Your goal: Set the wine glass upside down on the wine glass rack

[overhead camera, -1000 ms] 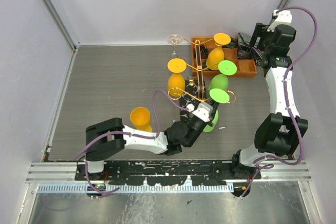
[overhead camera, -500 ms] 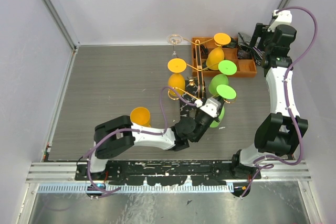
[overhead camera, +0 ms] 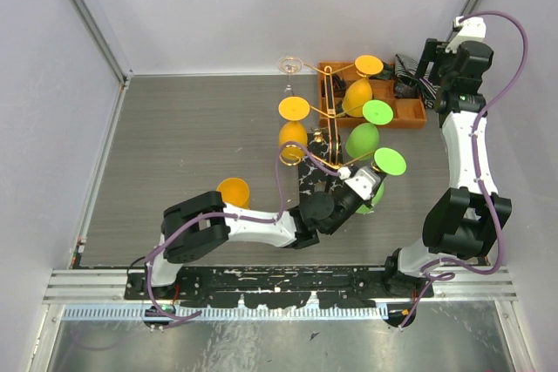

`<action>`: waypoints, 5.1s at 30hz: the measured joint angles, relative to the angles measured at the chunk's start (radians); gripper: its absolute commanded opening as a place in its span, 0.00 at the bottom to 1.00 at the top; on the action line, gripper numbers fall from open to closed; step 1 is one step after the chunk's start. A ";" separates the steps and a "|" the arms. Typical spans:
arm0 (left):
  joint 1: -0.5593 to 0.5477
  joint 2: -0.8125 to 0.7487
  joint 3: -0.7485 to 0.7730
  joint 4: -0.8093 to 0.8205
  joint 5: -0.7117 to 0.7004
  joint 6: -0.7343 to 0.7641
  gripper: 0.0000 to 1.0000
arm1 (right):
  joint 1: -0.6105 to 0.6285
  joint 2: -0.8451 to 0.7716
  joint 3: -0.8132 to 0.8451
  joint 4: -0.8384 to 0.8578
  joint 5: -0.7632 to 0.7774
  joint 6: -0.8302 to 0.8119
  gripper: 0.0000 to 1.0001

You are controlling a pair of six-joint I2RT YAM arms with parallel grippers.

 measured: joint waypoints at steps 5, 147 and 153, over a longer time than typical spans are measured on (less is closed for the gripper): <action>-0.011 -0.035 -0.053 0.002 0.020 0.004 0.00 | -0.006 0.000 0.000 0.000 0.002 0.000 0.86; 0.705 -0.682 -0.077 -2.088 0.441 -0.359 0.03 | 0.438 0.051 0.505 -0.449 -0.042 0.207 1.00; 0.711 -0.678 0.022 -2.116 0.386 -0.288 0.00 | 0.438 0.070 0.536 -0.455 -0.045 0.209 1.00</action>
